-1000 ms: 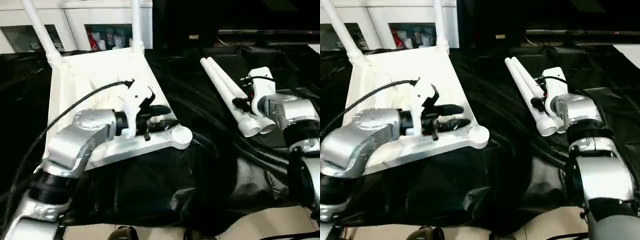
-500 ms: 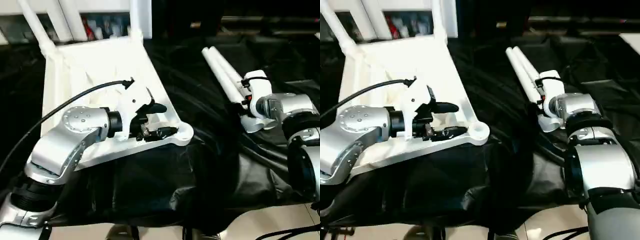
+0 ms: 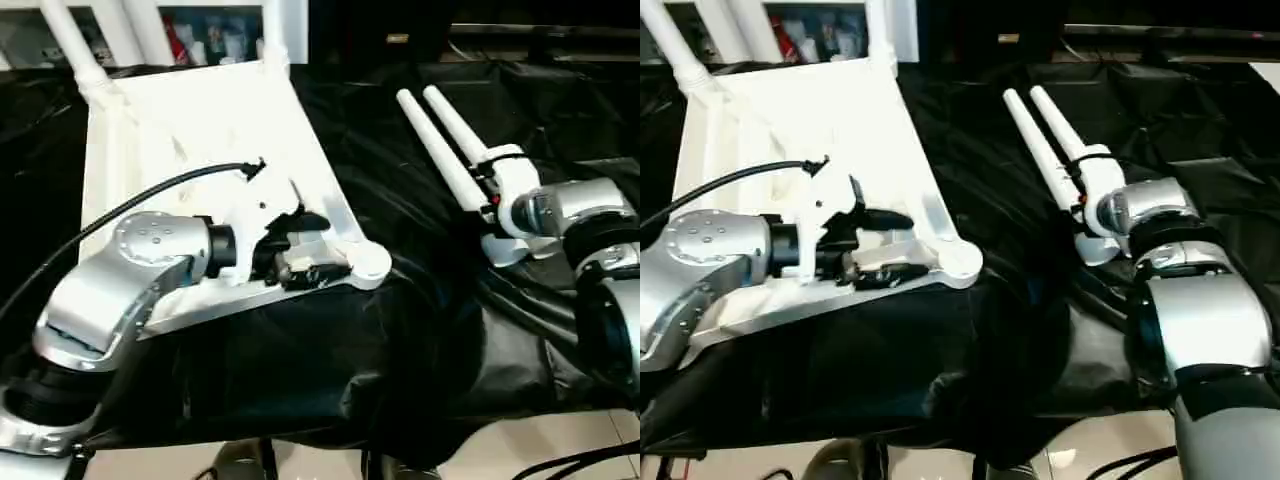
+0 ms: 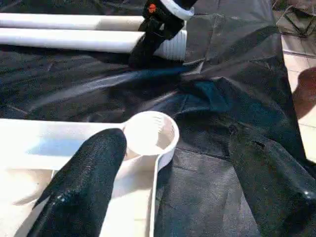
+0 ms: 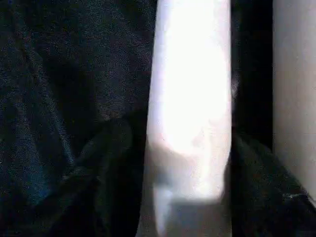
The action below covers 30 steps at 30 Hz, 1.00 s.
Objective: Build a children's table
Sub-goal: Pick table leg
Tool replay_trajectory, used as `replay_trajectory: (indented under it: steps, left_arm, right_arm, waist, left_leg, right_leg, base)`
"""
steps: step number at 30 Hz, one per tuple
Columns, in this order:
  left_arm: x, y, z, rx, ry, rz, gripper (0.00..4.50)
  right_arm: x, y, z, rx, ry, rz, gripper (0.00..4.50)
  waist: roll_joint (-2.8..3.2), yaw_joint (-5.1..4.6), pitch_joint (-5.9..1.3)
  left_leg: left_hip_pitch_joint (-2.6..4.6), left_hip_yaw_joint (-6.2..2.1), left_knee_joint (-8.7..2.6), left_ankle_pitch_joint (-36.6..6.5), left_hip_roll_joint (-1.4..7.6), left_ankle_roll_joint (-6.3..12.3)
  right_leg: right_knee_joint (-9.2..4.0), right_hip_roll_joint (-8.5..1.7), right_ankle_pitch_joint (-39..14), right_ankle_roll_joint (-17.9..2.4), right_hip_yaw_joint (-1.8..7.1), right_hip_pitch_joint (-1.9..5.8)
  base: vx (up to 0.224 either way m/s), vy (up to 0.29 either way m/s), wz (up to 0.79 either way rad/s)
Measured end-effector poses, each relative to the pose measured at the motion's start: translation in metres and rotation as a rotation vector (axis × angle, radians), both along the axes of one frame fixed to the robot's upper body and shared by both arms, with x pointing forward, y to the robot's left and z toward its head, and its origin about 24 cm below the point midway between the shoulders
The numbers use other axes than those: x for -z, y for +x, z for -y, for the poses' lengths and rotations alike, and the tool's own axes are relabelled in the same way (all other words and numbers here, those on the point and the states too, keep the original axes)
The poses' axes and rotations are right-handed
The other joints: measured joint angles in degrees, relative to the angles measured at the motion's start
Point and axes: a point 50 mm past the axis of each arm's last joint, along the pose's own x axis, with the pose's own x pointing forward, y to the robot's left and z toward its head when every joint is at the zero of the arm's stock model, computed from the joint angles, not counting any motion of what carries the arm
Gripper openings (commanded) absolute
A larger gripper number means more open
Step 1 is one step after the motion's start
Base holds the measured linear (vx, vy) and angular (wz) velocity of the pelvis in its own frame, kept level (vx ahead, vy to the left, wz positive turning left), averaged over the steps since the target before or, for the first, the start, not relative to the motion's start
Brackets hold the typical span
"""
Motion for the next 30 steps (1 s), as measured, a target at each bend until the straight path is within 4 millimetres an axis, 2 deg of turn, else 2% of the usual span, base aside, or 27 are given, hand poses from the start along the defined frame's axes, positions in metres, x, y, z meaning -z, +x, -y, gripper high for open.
replay_trajectory:
  steps: [9, 16, 20, 24, 26, 29, 30]
  left_arm:
    - [-0.002, 0.000, 0.003, 0.009, -0.011, 0.006, 3.87]
    - [0.001, 0.010, 0.005, -0.074, -0.032, 0.014, 3.87]
    - [0.003, 0.025, 0.006, -0.187, -0.075, 0.024, 3.87]
    - [-0.004, 0.037, 0.005, -0.297, -0.164, 0.045, 3.87]
    - [-0.008, 0.047, 0.009, -0.376, -0.244, 0.037, 3.87]
    - [-0.010, 0.053, 0.016, -0.399, -0.280, 0.028, 3.87]
    - [-0.009, 0.055, 0.019, -0.400, -0.300, 0.010, 4.13]
  right_arm:
    - [0.000, -0.001, 0.005, 0.035, -0.007, 0.007, 2.00]
    - [-0.001, 0.000, 0.007, 0.089, 0.051, 0.032, 1.89]
    - [-0.002, 0.001, 0.005, 0.116, 0.125, 0.054, 1.89]
    - [-0.002, 0.003, -0.003, 0.119, 0.243, 0.097, 1.89]
    - [-0.005, 0.008, -0.015, 0.095, 0.325, 0.159, 1.89]
    - [-0.010, 0.013, -0.033, 0.035, 0.429, 0.261, 1.89]
    - [-0.011, 0.013, -0.033, 0.031, 0.445, 0.289, 1.89]
  waist:
    - [0.02, 0.19, 0.00]
    - [0.18, 0.47, 0.03]
    - [0.27, 0.41, 0.01]
    - [0.45, 0.37, -0.05]
    - [0.61, 0.41, -0.03]
    - [0.93, 0.60, -0.07]
    - [1.01, 0.77, -0.10]
  left_leg:
    - [0.01, 0.00, 0.00, 0.00, 0.01, 0.00]
    - [0.06, 0.00, 0.04, 0.02, 0.01, -0.02]
    - [0.09, 0.00, 0.05, 0.03, 0.02, -0.04]
    - [0.08, 0.00, 0.13, 0.04, 0.02, -0.03]
    - [0.04, 0.00, 0.17, 0.04, 0.03, -0.02]
    - [0.03, 0.00, 0.18, 0.11, 0.03, 0.13]
    - [0.01, -0.01, 0.18, 0.17, 0.03, 0.22]
  right_leg:
    - [0.03, 0.00, 0.00, 0.00, -0.01, 0.00]
    - [0.15, 0.00, 0.00, -0.01, 0.00, 0.01]
    - [0.22, 0.00, 0.01, -0.01, -0.01, 0.01]
    - [0.25, 0.00, 0.01, -0.02, -0.02, 0.01]
    - [0.26, 0.00, 0.02, -0.03, -0.01, 0.01]
    - [0.25, 0.00, 0.02, -0.03, -0.03, 0.00]
    - [0.25, 0.00, 0.02, -0.03, -0.06, -0.01]
  base:
    - [0.000, 0.000, 0.00]
    - [0.000, 0.000, 0.00]
    - [0.000, 0.000, 0.00]
    - [0.000, 0.000, 0.00]
    - [0.000, 0.000, 0.00]
    - [0.000, 0.000, 0.00]
    - [0.000, 0.000, 0.00]
